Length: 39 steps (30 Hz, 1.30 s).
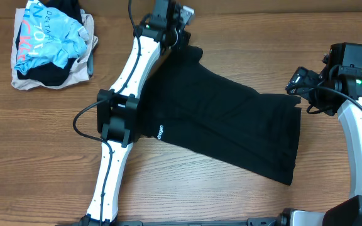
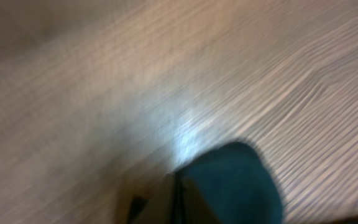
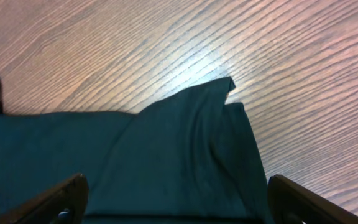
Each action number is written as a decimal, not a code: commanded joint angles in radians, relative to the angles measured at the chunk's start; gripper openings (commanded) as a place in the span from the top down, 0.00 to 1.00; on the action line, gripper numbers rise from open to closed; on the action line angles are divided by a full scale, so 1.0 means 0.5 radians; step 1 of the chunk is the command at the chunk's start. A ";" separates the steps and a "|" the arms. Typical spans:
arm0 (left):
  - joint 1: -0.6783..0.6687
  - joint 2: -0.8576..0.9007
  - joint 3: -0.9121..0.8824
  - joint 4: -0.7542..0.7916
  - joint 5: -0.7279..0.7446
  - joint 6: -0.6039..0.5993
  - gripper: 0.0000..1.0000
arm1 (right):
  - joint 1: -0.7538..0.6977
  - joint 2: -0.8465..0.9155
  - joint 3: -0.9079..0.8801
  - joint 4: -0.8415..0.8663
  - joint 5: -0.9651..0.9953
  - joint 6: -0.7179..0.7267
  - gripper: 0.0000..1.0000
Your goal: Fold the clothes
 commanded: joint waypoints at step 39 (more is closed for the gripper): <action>-0.003 0.072 0.095 -0.212 -0.164 -0.122 0.96 | -0.005 0.214 0.029 0.201 0.045 -0.015 0.19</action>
